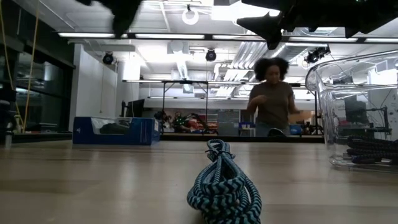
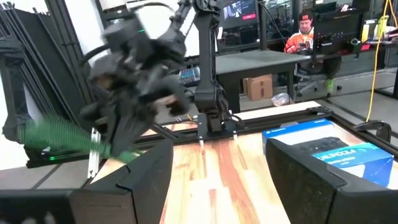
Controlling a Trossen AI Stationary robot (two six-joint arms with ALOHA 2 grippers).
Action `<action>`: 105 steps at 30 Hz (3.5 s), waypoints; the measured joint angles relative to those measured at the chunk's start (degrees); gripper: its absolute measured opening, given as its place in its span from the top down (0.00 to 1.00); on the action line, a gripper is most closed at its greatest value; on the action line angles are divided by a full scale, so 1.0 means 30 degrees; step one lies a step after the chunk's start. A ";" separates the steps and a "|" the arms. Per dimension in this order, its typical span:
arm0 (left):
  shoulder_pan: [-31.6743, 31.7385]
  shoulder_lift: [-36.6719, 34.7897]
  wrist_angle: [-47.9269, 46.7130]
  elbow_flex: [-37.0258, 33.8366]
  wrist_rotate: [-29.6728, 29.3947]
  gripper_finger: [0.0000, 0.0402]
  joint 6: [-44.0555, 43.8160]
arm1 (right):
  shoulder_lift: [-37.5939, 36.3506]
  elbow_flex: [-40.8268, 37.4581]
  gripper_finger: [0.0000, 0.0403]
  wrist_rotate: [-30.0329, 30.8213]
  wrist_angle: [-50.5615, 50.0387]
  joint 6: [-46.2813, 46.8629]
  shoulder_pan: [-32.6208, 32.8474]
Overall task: Pick and place USB-C Cables
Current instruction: Put the green charger cable into the transparent bin
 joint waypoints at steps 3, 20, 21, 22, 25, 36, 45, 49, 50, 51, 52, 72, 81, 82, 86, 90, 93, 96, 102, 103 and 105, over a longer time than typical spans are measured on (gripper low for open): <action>0.2332 -0.0081 0.7057 -0.2229 0.1760 1.00 0.0417 | 0.0000 0.0000 0.38 0.0000 0.0000 0.0029 0.0000; 0.6551 0.0706 1.8929 -0.7268 0.2293 1.00 -0.7644 | 0.2420 0.0000 0.38 0.0823 0.4523 0.0102 0.0006; 0.6472 0.0706 1.8924 -0.7188 0.2293 1.00 -0.7648 | 0.2761 0.0000 0.38 0.0823 0.5039 0.0102 0.0004; 0.6383 0.0706 1.8909 -0.7083 0.2293 1.00 -0.7634 | 0.3057 0.0000 0.38 0.0823 0.5362 0.0102 0.0000; 0.6109 0.0840 1.8884 -0.6811 0.2293 1.00 -0.7388 | 0.3667 0.0000 0.38 0.0838 0.5931 0.0094 -0.0036; 0.5991 0.3739 1.8820 -0.5212 0.1201 1.00 -0.8101 | 0.3898 0.0104 0.38 0.0761 0.6415 0.1045 -0.0036; 0.5991 0.7113 1.8877 -0.2236 0.1164 1.00 -0.7984 | 0.5857 0.2437 0.38 0.0685 0.5183 0.0636 0.0769; 0.5971 0.7474 1.8859 -0.1756 0.1339 1.00 -0.7850 | 0.6808 0.3995 0.38 0.0705 0.3601 0.0310 0.0750; 0.5961 0.7474 1.8900 -0.1750 0.1407 1.00 -0.7849 | 0.6974 0.4428 0.38 0.0707 0.3219 0.0300 0.0750; 0.5937 0.7474 1.8907 -0.1759 0.1440 1.00 -0.7848 | 0.7098 0.4813 0.38 0.0687 0.2772 0.0299 0.0756; 0.5876 0.7474 1.8896 -0.1765 0.1440 1.00 -0.7842 | 0.7194 0.5030 0.38 0.0674 0.2288 0.0293 0.0775; 0.5590 0.7460 1.8921 -0.1736 0.1426 1.00 -0.7720 | 0.7752 0.6499 0.72 0.0767 0.1024 0.0517 0.1002; 0.5634 0.7453 1.8880 -0.1736 0.2388 0.97 -0.7839 | 0.7740 0.6499 0.92 0.0587 0.0864 0.0553 0.1015; 0.5634 0.7456 1.8853 -0.1736 0.2416 0.96 -0.7690 | 0.7737 0.6499 0.93 0.0556 0.0821 0.0521 0.1020; 0.5634 0.7456 1.8827 -0.1736 0.2610 0.88 -0.7506 | 0.7730 0.6499 0.98 0.0442 0.0735 0.0474 0.1020; 0.5641 0.7213 1.8714 -0.1945 0.2875 0.76 -0.7509 | 0.7323 0.6492 0.96 0.0494 -0.0286 0.0477 0.1005; 0.5641 0.6488 1.8672 -0.2501 0.2906 0.67 -0.7642 | 0.6580 0.6462 0.97 0.0984 -0.1912 0.0441 0.1000; 0.5742 0.5228 1.8698 -0.3393 0.3192 0.59 -0.7640 | 0.5739 0.6441 0.99 0.1730 -0.3215 0.0124 0.1268; 0.6233 0.0784 1.8533 -0.6379 0.2989 0.51 -0.7257 | 0.3912 0.6448 0.98 0.4367 -0.7424 0.0034 0.2670; 0.6279 -0.0029 1.8471 -0.6960 0.2975 0.51 -0.7061 | 0.3600 0.6448 0.99 0.4686 -0.8030 0.0042 0.2895; 0.6415 -0.1469 1.8436 -0.7934 0.2903 0.50 -0.6860 | 0.3083 0.6448 0.99 0.4877 -0.8581 0.0054 0.3390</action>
